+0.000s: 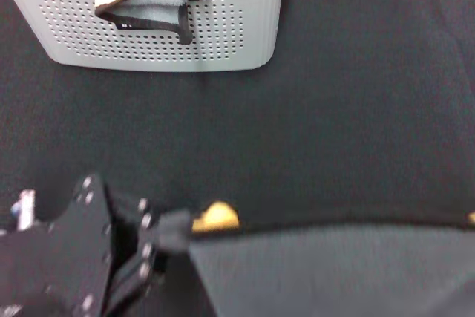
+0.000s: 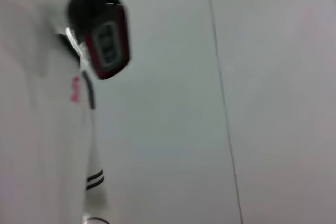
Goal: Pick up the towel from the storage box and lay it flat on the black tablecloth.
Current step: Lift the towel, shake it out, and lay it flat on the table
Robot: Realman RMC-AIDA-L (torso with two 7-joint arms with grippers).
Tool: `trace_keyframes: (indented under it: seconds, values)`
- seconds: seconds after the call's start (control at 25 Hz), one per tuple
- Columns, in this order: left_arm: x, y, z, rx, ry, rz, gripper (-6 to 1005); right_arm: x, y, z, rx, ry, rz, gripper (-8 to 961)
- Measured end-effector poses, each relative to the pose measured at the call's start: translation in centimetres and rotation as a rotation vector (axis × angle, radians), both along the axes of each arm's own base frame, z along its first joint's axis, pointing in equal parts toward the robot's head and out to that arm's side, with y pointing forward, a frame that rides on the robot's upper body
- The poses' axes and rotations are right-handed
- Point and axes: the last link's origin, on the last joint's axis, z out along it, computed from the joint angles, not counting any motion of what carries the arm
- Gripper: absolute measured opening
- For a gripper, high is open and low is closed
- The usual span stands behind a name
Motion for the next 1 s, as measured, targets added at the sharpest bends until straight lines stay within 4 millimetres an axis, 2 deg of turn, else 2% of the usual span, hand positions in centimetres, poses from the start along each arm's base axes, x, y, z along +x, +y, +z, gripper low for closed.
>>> trace_keyframes:
  seconds: [0.16, 0.36, 0.64, 1.0]
  values:
    - [-0.6, 2.0, -1.6, 0.024, 0.037, 0.042, 9, 0.9, 2.5, -2.7, 0.002, 0.059, -0.022, 16]
    - [-1.0, 3.9, -2.8, 0.119, 0.092, 0.098, 9, 0.8, 5.7, -5.7, 0.061, 0.041, -0.058, 15]
    - [-1.8, 5.4, -3.3, 0.296, 0.119, 0.237, 9, 0.2, 9.3, -7.9, 0.184, -0.040, -0.134, 15]
    - [-2.6, 8.3, -4.3, 0.485, 0.183, 0.435, 9, -1.6, 15.7, -11.3, 0.255, -0.168, -0.275, 15]
